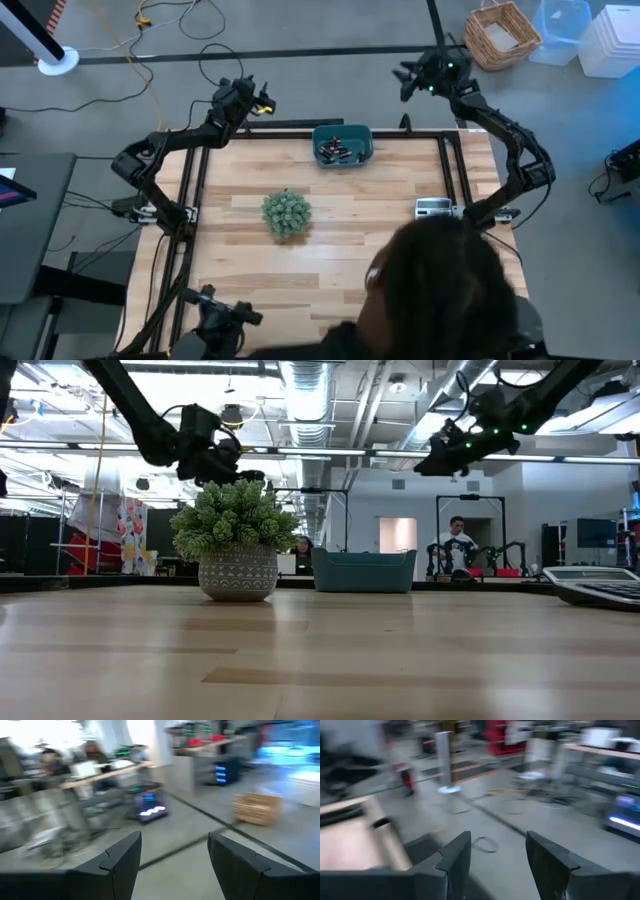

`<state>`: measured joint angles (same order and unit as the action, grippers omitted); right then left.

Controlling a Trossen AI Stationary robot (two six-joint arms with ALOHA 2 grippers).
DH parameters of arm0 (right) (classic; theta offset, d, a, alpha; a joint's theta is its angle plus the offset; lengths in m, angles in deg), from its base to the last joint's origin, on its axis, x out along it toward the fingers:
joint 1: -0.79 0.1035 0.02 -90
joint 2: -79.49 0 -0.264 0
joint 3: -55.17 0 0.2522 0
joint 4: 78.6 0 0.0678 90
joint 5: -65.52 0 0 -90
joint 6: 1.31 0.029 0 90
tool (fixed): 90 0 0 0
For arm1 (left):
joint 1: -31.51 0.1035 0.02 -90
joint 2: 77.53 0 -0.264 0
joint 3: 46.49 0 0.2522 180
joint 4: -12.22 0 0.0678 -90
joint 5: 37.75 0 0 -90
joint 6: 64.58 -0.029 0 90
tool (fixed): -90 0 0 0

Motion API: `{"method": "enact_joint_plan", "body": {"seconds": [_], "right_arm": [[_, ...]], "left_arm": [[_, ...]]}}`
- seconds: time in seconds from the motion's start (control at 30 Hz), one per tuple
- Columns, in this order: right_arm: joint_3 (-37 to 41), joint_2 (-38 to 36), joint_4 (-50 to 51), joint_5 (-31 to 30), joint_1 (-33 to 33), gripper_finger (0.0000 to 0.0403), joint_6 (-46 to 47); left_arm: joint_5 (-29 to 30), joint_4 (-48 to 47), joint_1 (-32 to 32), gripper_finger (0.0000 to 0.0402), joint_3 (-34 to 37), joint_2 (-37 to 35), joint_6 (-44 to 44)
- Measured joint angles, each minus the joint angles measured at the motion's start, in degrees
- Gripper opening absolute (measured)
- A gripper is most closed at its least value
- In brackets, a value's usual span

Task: Sort batteries
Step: Put the silver battery into the green bin

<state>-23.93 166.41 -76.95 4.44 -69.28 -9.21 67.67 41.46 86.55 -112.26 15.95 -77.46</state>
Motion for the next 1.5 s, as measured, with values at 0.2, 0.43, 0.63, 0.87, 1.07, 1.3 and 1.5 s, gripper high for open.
{"method": "enact_joint_plan", "body": {"seconds": [0.2,0.43,0.63,0.87,1.07,1.3,1.5], "right_arm": [[0.0,0.5,-4.3,-15.4,-2.8,0.0204,6.6],[0.0,1.6,-6.9,-24.6,-3.5,0.0204,4.9],[0.0,4.7,-8.7,-24.6,-3.5,0.0204,9.6],[-3.5,7.0,-8.3,-18.9,-2.2,0.0204,11.4],[-8.2,7.3,-3.8,-16.7,2.0,0.0204,9.6],[-12.1,7.3,-1.6,-12.2,6.9,0.0204,11.7],[-15.0,7.3,2.5,-11.5,11.9,0.0204,11.1]], "left_arm": [[10.5,-2.9,1.1,0.0222,-2.6,0.3,0.1],[10.7,-9.8,4.1,0.0222,-5.3,0.3,4.1],[-3.1,-10.7,7.1,0.0222,-5.5,0.3,4.7],[-24.6,-22.6,8.0,0.0222,-7.7,0.3,4.5],[-47.4,-43.6,8.0,0.0222,-14.1,0.3,3.4],[-59.9,-69.5,6.3,0.0222,-17.7,0.3,-9.0],[-65.3,-81.9,-0.8,0.0222,-15.8,0.1,-26.4]]}}
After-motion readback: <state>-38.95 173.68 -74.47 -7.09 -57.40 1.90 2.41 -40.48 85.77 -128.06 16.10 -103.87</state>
